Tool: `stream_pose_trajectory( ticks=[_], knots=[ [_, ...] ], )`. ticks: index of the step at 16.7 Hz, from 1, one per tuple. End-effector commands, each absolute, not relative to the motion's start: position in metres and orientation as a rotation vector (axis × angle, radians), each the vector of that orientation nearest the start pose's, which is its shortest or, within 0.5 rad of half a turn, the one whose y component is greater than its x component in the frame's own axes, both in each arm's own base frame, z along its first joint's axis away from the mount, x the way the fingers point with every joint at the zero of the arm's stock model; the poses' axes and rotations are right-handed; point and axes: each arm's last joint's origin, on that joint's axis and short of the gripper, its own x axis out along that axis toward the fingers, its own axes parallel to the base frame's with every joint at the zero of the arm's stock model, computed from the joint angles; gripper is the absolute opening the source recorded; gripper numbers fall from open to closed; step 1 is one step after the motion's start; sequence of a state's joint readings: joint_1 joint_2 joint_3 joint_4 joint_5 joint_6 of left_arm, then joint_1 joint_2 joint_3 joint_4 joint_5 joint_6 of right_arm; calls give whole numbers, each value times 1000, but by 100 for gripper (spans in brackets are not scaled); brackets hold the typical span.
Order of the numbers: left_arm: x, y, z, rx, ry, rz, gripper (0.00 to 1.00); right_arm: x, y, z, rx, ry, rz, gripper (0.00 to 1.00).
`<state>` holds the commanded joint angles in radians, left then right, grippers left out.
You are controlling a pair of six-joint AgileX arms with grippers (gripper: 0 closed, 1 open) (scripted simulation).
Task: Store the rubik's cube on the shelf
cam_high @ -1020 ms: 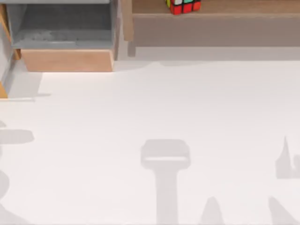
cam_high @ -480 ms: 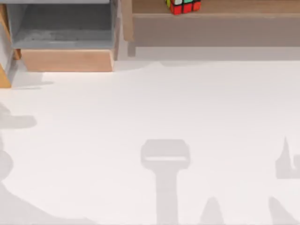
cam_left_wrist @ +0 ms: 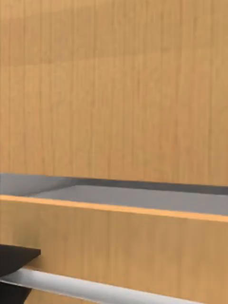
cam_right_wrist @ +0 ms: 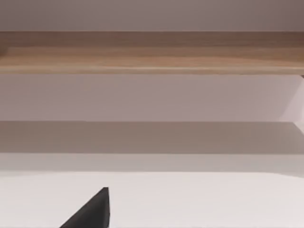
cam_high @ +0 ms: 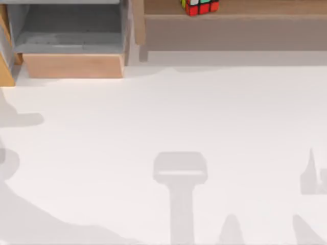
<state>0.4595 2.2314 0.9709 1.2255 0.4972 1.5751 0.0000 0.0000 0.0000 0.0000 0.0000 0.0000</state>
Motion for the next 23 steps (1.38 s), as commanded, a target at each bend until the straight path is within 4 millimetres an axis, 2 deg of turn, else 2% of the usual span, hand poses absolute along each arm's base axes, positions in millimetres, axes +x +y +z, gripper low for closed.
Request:
stream_pose_trajectory(
  ticks=[3,7,9,14,23],
  knots=[
    [386,172,82,1537,30,-50,0,106,-1,160,0,0,0,100],
    [422,178,96,1564,-9,-5,0,106,-1,160,0,0,0,100],
    [435,177,93,1557,3,-15,0,106,-1,160,0,0,0,100],
    [440,173,89,1548,10,-29,0,106,-1,160,0,0,0,100],
    [440,173,89,1548,10,-29,68,106,-1,160,0,0,0,100]
  ],
)
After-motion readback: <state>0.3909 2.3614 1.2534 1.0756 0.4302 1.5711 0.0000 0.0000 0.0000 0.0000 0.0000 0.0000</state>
